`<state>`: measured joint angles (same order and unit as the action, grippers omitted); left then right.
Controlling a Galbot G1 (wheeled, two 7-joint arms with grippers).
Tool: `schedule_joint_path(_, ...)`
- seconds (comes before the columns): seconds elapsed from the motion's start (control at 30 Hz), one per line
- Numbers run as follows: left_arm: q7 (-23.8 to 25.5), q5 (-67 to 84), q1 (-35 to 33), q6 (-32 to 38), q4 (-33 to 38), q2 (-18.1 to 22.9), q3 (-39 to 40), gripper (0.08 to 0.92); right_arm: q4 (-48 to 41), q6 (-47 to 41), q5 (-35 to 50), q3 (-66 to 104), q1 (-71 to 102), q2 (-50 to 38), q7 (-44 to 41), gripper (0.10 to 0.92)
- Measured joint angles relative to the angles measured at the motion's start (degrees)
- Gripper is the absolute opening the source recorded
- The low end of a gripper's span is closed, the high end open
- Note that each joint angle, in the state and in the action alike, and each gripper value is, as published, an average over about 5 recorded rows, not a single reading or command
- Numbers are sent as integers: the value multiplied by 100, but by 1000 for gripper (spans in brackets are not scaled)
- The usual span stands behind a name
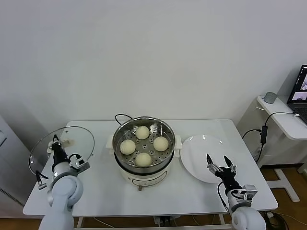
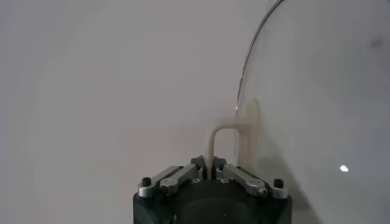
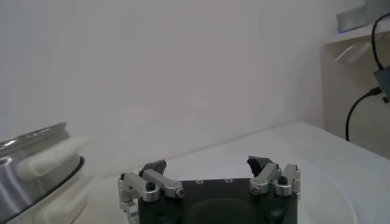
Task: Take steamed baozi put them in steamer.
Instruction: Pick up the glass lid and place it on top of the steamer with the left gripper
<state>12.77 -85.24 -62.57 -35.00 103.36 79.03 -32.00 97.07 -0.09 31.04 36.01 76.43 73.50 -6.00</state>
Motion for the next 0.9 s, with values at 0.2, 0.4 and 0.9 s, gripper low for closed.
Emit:
schedule_joint_path(0.2, 527, -636, 31, -416, 620, 467, 235, 123, 56, -78, -20, 64, 38, -52, -8, 823)
schedule_joint_path(0.4, 921, -1193, 213, -658, 866, 861, 704, 123, 80, -108, -30, 113, 48, -59, -22, 823)
schedule_joint_path(0.9, 1552, -1670, 871, -721, 631, 1311, 2374, 123, -5, -118, -39, 250, 68, -19, -43, 823)
